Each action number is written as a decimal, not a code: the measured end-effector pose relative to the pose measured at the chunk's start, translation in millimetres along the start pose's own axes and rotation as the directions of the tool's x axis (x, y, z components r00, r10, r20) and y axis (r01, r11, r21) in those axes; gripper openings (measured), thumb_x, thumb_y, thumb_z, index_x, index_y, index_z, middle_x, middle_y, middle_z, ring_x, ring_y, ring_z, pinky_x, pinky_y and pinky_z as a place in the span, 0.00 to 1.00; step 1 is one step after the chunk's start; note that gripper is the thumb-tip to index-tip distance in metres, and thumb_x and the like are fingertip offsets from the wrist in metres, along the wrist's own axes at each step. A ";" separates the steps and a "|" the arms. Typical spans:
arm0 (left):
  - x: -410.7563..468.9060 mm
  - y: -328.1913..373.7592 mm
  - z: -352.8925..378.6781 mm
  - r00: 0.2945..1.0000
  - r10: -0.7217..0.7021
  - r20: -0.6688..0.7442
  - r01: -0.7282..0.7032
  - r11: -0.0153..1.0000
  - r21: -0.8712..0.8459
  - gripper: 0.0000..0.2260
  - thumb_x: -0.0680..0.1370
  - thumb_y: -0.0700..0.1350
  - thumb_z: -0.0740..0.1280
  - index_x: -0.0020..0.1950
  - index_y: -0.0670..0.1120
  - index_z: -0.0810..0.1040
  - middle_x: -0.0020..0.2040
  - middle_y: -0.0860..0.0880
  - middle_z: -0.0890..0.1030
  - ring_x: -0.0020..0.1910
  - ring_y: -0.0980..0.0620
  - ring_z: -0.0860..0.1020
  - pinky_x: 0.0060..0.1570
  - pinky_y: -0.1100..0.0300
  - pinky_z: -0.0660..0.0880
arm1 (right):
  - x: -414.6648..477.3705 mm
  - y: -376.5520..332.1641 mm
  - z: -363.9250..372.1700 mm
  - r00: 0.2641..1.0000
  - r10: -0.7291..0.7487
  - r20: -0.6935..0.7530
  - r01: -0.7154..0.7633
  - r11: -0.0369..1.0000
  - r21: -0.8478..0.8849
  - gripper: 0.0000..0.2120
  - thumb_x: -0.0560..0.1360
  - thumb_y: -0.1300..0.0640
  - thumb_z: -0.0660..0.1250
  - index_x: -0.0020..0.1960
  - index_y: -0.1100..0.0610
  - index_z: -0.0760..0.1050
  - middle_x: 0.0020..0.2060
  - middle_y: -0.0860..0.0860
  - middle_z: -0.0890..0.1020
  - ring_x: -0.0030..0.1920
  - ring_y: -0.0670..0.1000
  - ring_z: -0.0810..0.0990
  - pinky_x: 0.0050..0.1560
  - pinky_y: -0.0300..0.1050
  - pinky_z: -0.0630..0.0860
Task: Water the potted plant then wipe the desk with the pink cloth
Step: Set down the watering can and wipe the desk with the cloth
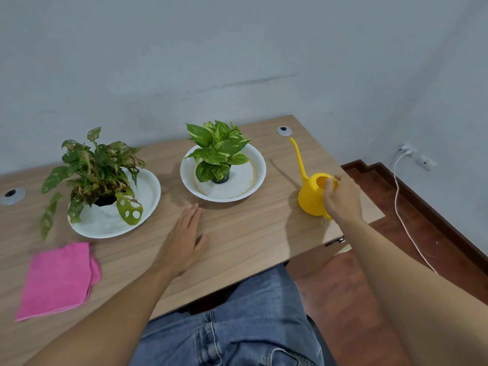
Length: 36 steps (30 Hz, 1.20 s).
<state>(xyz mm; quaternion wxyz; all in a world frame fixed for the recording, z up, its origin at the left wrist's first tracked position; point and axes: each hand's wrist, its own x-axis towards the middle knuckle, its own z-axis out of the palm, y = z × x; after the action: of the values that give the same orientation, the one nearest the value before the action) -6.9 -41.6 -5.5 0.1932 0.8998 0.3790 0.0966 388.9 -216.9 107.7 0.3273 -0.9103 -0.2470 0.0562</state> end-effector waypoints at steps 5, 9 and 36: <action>-6.1 -13.4 -12.9 1.000 0.004 -0.031 -0.004 1.000 -0.012 0.33 0.89 0.56 0.59 0.91 0.46 0.51 0.91 0.49 0.50 0.90 0.53 0.47 0.88 0.48 0.53 | -2.0 -26.7 16.8 0.981 -0.170 0.092 0.177 0.982 -0.071 0.25 0.87 0.49 0.60 0.77 0.63 0.74 0.73 0.62 0.79 0.76 0.65 0.74 0.76 0.61 0.70; -17.0 -23.7 -23.8 0.998 -0.008 -0.062 0.008 1.000 0.007 0.33 0.90 0.56 0.58 0.91 0.45 0.52 0.91 0.48 0.53 0.90 0.53 0.48 0.88 0.49 0.52 | -13.9 -49.4 34.4 0.950 -0.284 0.131 0.298 0.949 -0.101 0.22 0.87 0.50 0.61 0.73 0.65 0.77 0.67 0.65 0.81 0.69 0.69 0.77 0.70 0.62 0.72; -145.5 -101.8 -72.1 0.955 -0.193 -0.227 0.192 0.981 -0.026 0.31 0.88 0.59 0.55 0.88 0.46 0.64 0.87 0.49 0.63 0.85 0.54 0.61 0.83 0.53 0.60 | -137.5 -173.9 151.2 0.637 -0.625 0.450 0.642 0.754 0.139 0.17 0.87 0.54 0.64 0.72 0.60 0.78 0.64 0.59 0.83 0.67 0.63 0.78 0.65 0.58 0.77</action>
<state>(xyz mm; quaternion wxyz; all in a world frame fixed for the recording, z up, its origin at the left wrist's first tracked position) -196.6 -61.6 13.0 0.1585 0.8412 0.4843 0.1809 157.3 -82.5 90.1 0.2406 -0.7290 -0.6225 0.1526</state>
